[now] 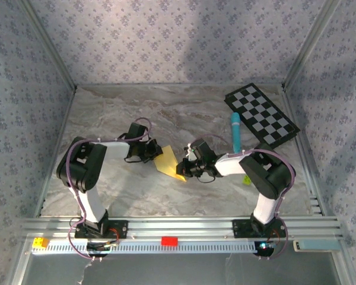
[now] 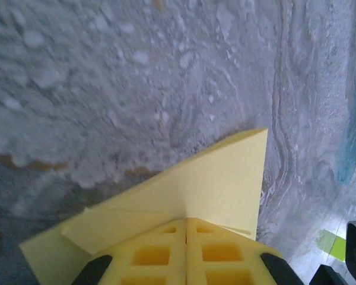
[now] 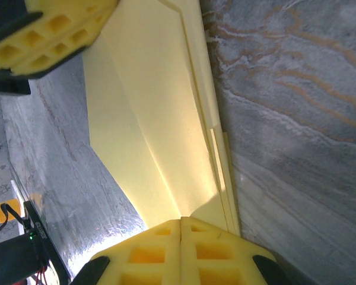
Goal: Fold a paper plane with a square sheet of paper (pick it up from the middle)
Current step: Fourth fold the wing at the center of the table.
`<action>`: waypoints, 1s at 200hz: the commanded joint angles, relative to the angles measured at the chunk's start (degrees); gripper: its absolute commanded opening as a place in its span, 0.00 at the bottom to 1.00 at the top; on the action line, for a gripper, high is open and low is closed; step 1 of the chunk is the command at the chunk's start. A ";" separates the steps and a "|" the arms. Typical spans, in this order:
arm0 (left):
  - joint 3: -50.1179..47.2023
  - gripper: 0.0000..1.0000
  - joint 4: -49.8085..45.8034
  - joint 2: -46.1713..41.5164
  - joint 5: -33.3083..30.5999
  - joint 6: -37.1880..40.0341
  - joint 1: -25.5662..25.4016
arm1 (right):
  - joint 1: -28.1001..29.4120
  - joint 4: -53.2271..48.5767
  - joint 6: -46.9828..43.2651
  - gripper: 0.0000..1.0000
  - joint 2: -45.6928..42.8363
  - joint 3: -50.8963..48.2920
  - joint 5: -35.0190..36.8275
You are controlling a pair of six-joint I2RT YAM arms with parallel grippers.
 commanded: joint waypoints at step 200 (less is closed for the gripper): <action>-0.77 0.08 -3.24 -6.52 -1.26 1.72 -8.04 | -0.32 -7.61 1.47 0.00 1.06 -3.31 1.57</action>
